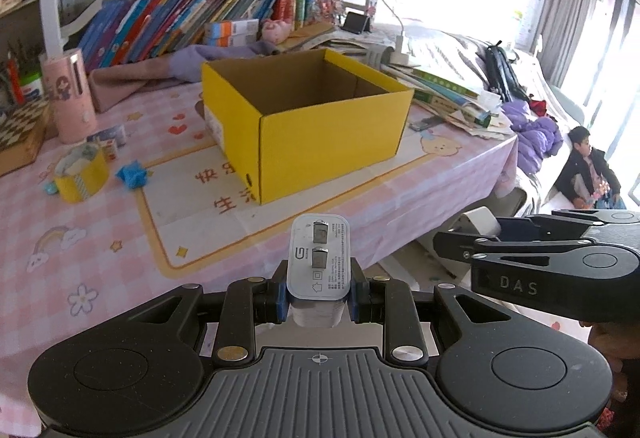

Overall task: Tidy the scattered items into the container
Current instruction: 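Carry both held chargers over the yellow box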

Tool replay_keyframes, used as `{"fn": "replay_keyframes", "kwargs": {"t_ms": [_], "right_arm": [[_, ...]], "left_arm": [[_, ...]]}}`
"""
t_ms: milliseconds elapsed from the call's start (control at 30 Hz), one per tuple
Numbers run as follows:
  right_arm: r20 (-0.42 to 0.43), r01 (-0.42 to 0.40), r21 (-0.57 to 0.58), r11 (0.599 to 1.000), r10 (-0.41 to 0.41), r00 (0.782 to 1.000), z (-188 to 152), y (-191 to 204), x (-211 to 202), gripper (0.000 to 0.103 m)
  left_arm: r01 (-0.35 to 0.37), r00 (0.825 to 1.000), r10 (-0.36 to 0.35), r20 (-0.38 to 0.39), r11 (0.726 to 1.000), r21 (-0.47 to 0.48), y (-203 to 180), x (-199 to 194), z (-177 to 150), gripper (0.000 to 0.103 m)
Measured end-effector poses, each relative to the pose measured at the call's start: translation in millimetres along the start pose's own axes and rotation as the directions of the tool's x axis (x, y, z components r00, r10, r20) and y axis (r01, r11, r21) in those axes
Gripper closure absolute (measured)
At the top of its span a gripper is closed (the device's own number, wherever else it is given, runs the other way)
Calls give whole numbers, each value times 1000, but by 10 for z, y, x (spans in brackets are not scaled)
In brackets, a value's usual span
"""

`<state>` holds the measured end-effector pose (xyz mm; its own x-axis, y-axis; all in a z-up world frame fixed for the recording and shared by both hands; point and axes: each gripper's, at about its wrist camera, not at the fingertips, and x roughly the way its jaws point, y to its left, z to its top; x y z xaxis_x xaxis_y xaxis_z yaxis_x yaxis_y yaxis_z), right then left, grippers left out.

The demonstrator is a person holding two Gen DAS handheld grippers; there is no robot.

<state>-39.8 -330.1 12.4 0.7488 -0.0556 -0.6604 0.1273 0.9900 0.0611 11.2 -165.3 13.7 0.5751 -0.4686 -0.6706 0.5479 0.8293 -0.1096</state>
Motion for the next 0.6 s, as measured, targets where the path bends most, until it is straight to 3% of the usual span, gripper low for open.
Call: {"fn": "replay_keyframes", "kwargs": {"t_ms": [600], "right_arm": [[-4, -19, -35, 999, 19, 1000, 252, 45, 257, 62]], "left_arm": [[17, 1000, -17, 12, 1000, 16, 69, 186, 204, 78]]}}
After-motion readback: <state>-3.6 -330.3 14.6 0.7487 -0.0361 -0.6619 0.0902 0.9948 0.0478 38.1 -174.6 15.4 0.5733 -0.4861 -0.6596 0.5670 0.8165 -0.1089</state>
